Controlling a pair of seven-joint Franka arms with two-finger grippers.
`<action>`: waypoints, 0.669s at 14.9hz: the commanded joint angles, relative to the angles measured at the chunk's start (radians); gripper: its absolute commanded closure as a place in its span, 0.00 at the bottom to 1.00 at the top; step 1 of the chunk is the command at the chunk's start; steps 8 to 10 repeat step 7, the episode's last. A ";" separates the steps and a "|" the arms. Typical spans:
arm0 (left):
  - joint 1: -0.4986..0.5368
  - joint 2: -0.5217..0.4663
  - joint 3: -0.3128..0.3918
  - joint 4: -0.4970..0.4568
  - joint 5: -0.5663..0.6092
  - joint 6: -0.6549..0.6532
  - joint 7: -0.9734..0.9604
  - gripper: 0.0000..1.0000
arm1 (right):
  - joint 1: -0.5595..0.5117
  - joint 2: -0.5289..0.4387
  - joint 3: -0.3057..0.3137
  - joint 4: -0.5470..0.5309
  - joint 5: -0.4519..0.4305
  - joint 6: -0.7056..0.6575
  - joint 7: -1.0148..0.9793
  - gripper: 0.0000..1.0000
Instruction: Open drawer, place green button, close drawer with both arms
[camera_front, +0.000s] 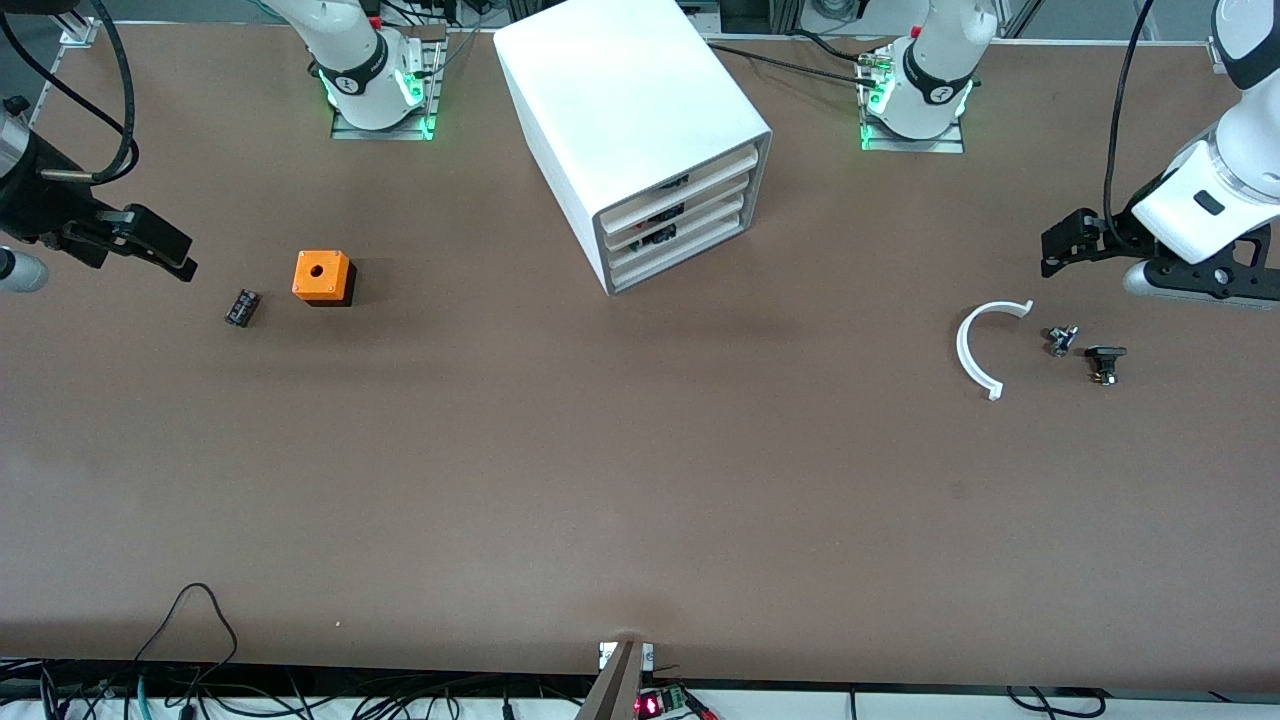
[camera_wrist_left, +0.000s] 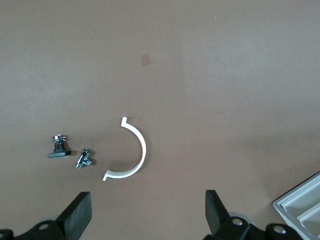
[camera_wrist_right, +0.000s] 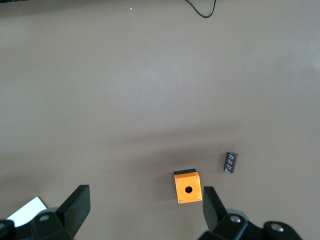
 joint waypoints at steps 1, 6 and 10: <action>0.003 0.012 -0.001 0.030 0.007 -0.026 0.024 0.00 | -0.003 0.011 0.002 0.026 0.011 -0.010 -0.011 0.00; 0.003 0.009 -0.005 0.031 0.007 -0.044 0.013 0.00 | -0.003 0.011 0.002 0.026 0.011 -0.010 -0.010 0.00; 0.003 0.009 -0.005 0.031 0.007 -0.047 0.013 0.00 | -0.003 0.011 0.002 0.026 0.009 -0.010 -0.013 0.00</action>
